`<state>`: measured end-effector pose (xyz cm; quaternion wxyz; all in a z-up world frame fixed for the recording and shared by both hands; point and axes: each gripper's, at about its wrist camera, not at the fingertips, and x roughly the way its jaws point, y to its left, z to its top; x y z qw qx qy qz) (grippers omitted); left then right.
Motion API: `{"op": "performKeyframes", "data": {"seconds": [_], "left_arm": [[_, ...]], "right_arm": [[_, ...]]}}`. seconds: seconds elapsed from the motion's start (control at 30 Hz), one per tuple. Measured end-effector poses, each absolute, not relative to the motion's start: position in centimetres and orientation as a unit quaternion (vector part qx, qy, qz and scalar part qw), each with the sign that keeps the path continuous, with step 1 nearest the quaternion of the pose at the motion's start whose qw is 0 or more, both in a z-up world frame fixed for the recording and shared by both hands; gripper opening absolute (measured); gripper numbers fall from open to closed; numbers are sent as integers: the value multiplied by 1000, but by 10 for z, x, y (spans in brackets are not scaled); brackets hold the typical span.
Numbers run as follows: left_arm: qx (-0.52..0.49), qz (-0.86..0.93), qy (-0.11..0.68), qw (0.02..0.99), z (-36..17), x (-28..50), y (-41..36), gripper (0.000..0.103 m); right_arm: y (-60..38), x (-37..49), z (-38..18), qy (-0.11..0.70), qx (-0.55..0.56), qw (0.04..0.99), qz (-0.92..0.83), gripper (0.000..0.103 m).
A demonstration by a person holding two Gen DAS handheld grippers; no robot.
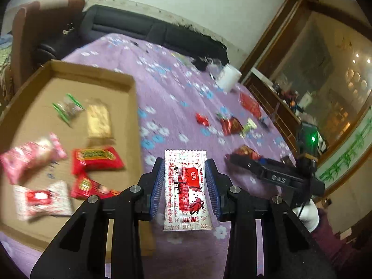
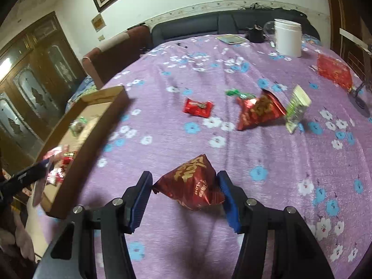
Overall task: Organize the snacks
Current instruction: 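Grasp the red gold-print packet with the right tool while the left holds the sachet, then carry both snacks over the box and open both tools to drop them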
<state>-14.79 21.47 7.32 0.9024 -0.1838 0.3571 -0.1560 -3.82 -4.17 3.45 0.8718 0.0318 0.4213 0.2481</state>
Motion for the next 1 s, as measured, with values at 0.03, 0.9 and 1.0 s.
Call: {"op": "performKeyframes", "data": {"seconds": [0.03, 0.9, 1.0], "left_arm": [[-182, -147, 353, 906, 76, -149, 222, 35], [-198, -37, 421, 885, 63, -35, 366, 35], [-215, -31, 427, 878, 51, -28, 379, 35]], "right_arm": [[-39, -39, 39, 420, 33, 871, 254, 60], [176, 21, 74, 464, -24, 808, 363, 60], [201, 30, 61, 476, -37, 800, 364, 60]]}}
